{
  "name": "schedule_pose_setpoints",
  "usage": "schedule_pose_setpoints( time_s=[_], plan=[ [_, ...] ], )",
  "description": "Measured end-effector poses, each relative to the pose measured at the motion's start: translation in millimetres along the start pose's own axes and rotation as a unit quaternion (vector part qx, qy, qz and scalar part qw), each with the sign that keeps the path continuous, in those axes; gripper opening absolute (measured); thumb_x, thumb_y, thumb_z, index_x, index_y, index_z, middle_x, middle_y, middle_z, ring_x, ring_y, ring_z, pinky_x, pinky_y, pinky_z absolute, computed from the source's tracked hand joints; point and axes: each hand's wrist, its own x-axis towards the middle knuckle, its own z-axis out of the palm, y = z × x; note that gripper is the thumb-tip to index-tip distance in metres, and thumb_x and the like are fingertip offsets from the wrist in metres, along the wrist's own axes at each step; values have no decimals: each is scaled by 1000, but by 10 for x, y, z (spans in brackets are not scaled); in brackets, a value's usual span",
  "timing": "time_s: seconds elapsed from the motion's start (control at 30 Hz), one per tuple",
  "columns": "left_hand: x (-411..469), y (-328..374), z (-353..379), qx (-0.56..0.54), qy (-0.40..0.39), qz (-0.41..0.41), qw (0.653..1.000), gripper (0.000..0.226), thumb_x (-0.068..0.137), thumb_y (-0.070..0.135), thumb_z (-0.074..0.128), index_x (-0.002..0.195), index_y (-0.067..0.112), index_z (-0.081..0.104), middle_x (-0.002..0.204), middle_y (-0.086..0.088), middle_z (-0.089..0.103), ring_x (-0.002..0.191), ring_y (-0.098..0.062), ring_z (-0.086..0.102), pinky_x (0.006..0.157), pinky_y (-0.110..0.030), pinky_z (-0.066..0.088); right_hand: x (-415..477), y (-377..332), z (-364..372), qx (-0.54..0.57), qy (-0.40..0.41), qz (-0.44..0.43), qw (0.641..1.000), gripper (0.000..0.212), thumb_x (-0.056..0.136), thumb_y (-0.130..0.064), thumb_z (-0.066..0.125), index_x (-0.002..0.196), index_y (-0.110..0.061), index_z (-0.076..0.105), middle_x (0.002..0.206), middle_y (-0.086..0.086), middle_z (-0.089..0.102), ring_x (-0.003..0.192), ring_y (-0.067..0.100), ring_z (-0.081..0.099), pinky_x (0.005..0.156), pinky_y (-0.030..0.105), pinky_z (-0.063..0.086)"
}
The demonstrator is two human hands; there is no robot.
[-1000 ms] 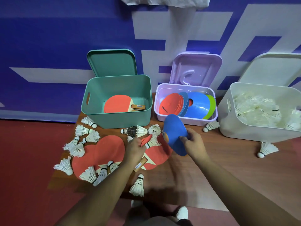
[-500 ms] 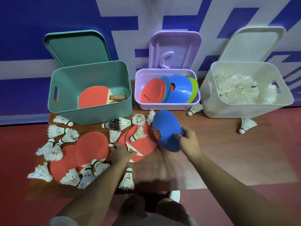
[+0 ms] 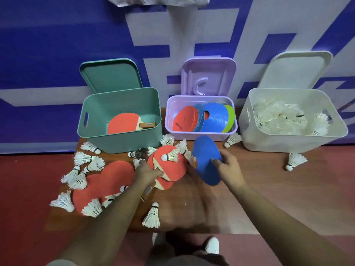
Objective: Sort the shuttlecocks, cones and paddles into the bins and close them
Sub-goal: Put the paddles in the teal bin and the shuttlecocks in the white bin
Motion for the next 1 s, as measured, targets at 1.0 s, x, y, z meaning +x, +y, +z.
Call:
schedule_pose_setpoints(
  time_s=[1.0],
  plan=[
    [-562,828,-597,-269,130,76,951,32,63,25,84,88,17,64,90,-1,73,85,-24,70,81,-41,57,532,-848,-725,244,15,-55,968,25,76,-15,59,101,-18,66,99,-1,69,97,25,65,85,39,51]
  ],
)
